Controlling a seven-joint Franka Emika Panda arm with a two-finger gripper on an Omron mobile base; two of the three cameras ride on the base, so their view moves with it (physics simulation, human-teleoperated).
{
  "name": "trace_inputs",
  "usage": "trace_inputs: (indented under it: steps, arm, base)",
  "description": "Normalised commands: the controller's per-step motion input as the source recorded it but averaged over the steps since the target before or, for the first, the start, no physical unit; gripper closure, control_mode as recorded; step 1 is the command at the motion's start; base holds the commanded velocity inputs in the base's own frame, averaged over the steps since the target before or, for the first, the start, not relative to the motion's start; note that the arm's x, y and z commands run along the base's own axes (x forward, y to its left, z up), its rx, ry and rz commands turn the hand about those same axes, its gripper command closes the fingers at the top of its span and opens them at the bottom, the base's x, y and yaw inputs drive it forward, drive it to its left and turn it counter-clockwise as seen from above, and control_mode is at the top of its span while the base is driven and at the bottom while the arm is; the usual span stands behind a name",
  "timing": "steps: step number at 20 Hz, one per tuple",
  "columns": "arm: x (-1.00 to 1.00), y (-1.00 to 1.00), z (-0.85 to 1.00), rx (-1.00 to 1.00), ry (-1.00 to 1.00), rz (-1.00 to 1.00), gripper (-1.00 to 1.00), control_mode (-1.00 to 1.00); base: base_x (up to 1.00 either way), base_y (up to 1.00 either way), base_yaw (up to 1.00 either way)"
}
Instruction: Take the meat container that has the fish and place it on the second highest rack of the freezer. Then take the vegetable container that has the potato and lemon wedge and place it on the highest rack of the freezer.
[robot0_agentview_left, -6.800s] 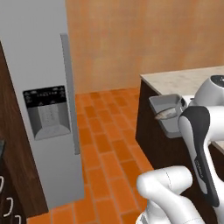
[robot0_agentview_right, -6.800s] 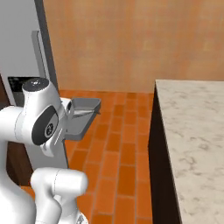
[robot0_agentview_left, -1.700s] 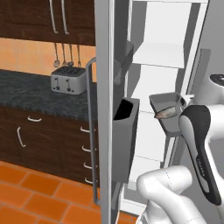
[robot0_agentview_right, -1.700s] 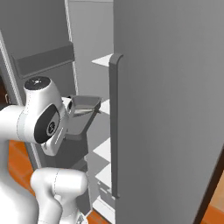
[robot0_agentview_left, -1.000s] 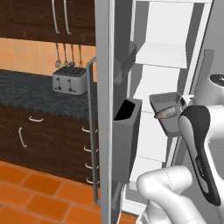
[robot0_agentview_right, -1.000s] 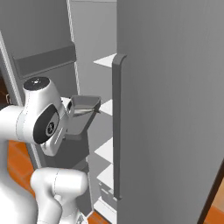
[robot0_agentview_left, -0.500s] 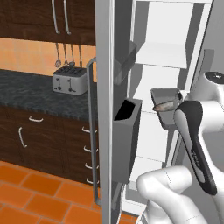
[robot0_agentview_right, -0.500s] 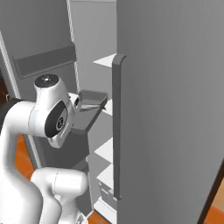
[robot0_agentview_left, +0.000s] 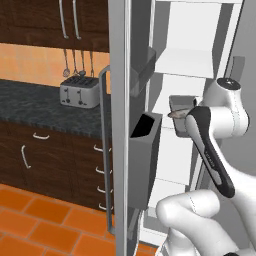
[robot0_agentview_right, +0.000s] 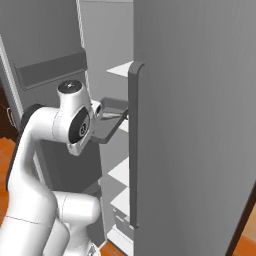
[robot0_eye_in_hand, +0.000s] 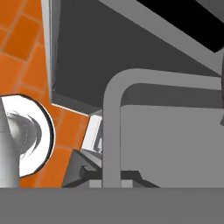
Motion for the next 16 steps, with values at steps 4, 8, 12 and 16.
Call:
trace_inputs:
  steps: [4,8,12,16]
  arm:
    - [0.61,-0.24,-0.19,0.01,0.0,0.0,1.0,-1.0]
    - [0.57,-0.23,-0.28,0.0,0.0,0.0,1.0,-1.0]
    - [0.5,-0.19,-0.14,0.0,0.0,0.0,1.0,-1.0]
    - [0.51,-0.11,-0.17,0.0,0.0,0.0,1.0,-1.0]
  base:
    - [0.0,0.0,0.0]
    - [0.0,0.0,0.0]
    - [0.0,0.0,0.0]
    - [0.0,0.0,0.0]
